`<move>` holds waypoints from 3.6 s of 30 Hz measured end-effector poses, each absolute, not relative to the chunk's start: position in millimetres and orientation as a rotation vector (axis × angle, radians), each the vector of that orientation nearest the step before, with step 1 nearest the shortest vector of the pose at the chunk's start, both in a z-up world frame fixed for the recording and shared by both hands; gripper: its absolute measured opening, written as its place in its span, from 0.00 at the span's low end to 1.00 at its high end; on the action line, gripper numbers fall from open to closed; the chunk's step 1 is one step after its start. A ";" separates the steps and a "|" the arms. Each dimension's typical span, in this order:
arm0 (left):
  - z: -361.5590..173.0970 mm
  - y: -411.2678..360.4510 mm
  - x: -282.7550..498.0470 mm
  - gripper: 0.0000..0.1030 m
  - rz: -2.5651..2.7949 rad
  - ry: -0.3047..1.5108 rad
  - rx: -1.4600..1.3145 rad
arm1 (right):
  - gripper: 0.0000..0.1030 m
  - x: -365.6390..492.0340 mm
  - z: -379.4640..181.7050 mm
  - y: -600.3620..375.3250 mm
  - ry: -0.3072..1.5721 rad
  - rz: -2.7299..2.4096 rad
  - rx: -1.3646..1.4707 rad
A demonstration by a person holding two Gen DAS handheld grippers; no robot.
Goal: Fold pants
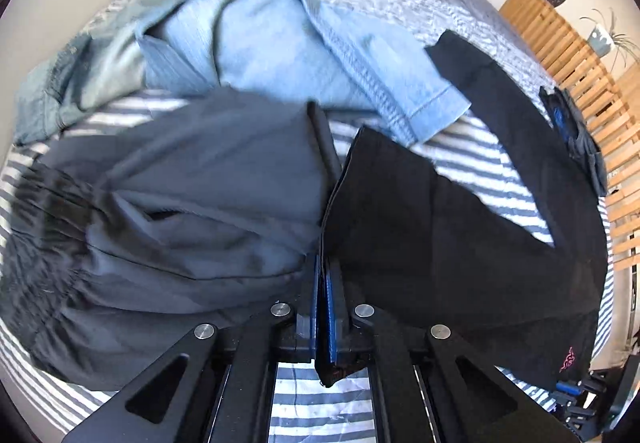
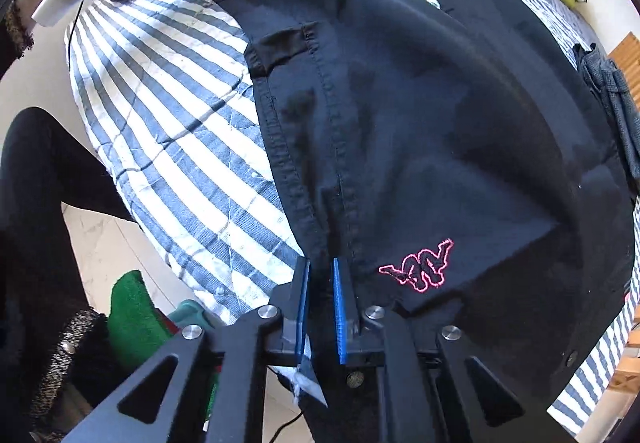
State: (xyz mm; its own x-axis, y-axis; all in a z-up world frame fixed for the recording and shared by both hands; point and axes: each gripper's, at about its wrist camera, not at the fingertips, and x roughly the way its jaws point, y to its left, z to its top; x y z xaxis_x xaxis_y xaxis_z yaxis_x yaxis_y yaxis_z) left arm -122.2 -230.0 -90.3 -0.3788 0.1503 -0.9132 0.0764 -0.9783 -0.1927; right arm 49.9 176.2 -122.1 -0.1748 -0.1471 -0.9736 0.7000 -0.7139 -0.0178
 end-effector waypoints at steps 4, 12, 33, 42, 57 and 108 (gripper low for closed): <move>-63.7 -236.8 -114.0 0.02 2.609 -0.301 -1.646 | 0.07 60.1 -95.7 188.8 0.538 -1.887 1.508; -38.1 -233.8 -137.1 0.02 2.588 -0.444 -1.599 | 0.06 70.1 -85.9 201.3 0.509 -1.844 1.504; -49.9 -150.9 -166.8 0.28 2.495 -0.141 -1.732 | 0.02 -1.3 -36.4 257.3 0.443 -2.092 1.479; -122.2 -203.8 -41.9 0.51 2.396 -0.498 -1.879 | 0.02 27.3 -47.7 243.5 0.489 -2.086 1.458; -103.6 -200.2 -18.0 0.01 2.467 -0.488 -1.742 | 0.02 41.7 -40.2 239.2 0.539 -2.194 1.428; -22.4 -66.7 -371.0 0.01 2.592 -0.374 -1.476 | 0.02 -215.3 -77.3 351.4 0.637 -2.506 1.506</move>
State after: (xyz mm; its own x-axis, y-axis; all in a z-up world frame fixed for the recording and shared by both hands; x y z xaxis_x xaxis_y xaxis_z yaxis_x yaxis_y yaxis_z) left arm -371.0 -66.7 -22.4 -0.5109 0.2381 -0.8260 0.0051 -0.9600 -0.2798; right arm -215.3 351.4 -77.3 -0.4850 0.0888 -0.8700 0.3375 -0.8987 -0.2799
